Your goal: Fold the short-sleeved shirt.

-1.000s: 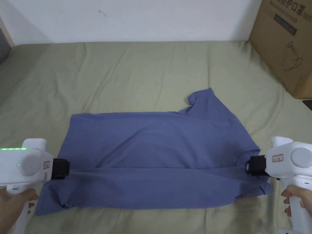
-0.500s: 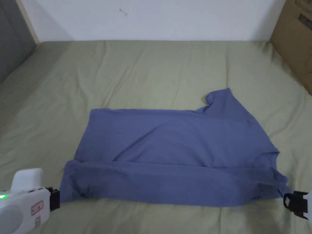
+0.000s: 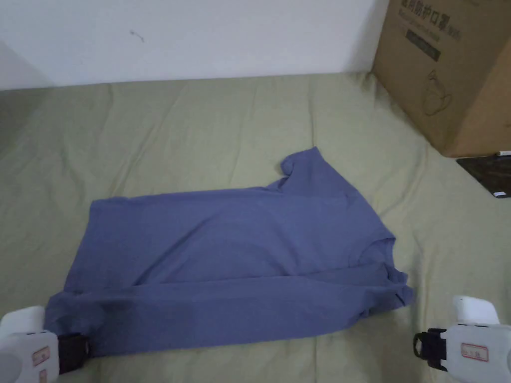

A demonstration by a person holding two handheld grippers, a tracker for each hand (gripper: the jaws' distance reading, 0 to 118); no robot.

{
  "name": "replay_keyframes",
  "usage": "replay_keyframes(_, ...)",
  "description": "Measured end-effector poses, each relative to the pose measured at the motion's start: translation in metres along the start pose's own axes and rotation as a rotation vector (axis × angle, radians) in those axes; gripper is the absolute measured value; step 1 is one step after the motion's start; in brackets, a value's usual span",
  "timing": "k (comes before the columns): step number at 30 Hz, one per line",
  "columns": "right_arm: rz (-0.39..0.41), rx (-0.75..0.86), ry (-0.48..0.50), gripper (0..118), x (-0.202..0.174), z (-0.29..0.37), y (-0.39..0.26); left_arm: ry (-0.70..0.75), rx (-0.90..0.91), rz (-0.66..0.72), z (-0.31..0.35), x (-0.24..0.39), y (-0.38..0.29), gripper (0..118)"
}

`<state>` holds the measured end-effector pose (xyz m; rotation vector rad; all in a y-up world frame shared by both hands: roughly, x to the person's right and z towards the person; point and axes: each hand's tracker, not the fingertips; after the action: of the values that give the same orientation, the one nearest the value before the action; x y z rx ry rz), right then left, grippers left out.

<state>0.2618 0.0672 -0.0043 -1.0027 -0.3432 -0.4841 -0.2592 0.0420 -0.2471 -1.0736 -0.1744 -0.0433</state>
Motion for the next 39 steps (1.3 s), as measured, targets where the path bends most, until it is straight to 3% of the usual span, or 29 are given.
replay_keyframes(1,-0.006,0.003,0.001,13,0.001,-0.001,0.002,0.000,0.017,-0.020,0.006,0.001,0.003,35)
replay_keyframes(2,-0.006,0.000,0.000,51,0.001,-0.003,0.005,-0.026,0.018,-0.015,0.009,-0.002,0.005,8)
replay_keyframes(3,0.001,-0.015,-0.006,84,0.004,-0.010,0.012,-0.108,-0.002,0.019,0.011,-0.002,0.009,8)
replay_keyframes(4,0.007,-0.027,-0.013,102,0.008,-0.017,0.018,-0.049,-0.003,0.007,0.012,0.000,0.012,8)
replay_keyframes(5,0.010,-0.016,-0.010,103,0.009,-0.019,0.024,-0.046,0.000,-0.008,0.013,0.002,0.012,8)
replay_keyframes(11,0.045,-0.023,-0.049,102,0.004,-0.055,0.076,-0.011,-0.015,-0.063,0.007,0.009,0.009,8)
replay_keyframes(13,0.119,-0.032,-0.011,98,-0.012,-0.061,0.080,-0.010,-0.020,-0.055,0.007,0.008,0.009,8)
replay_keyframes(15,0.197,-0.059,-0.028,69,-0.026,-0.074,0.082,-0.016,-0.024,-0.036,0.006,0.007,0.009,8)
replay_keyframes(17,0.242,-0.099,-0.071,17,-0.036,-0.091,0.079,-0.026,-0.028,-0.021,0.005,0.004,0.010,8)
replay_keyframes(27,0.194,-0.047,-0.064,11,0.008,-0.069,0.074,-0.044,-0.003,-0.027,0.035,-0.001,0.004,8)
replay_keyframes(28,0.192,-0.052,-0.063,11,-0.005,-0.054,0.063,-0.047,0.001,-0.035,0.040,-0.001,0.002,8)
replay_keyframes(33,0.157,-0.079,-0.112,2,0.013,-0.021,0.018,-0.043,0.007,-0.075,0.072,-0.001,-0.020,8)
replay_keyframes(35,0.119,-0.102,-0.147,1,0.028,-0.013,0.001,-0.029,0.004,-0.086,0.078,0.000,-0.032,8)
replay_keyframes(39,0.024,-0.103,-0.090,0,0.044,-0.001,-0.011,-0.015,-0.015,-0.108,0.069,-0.001,-0.041,8)
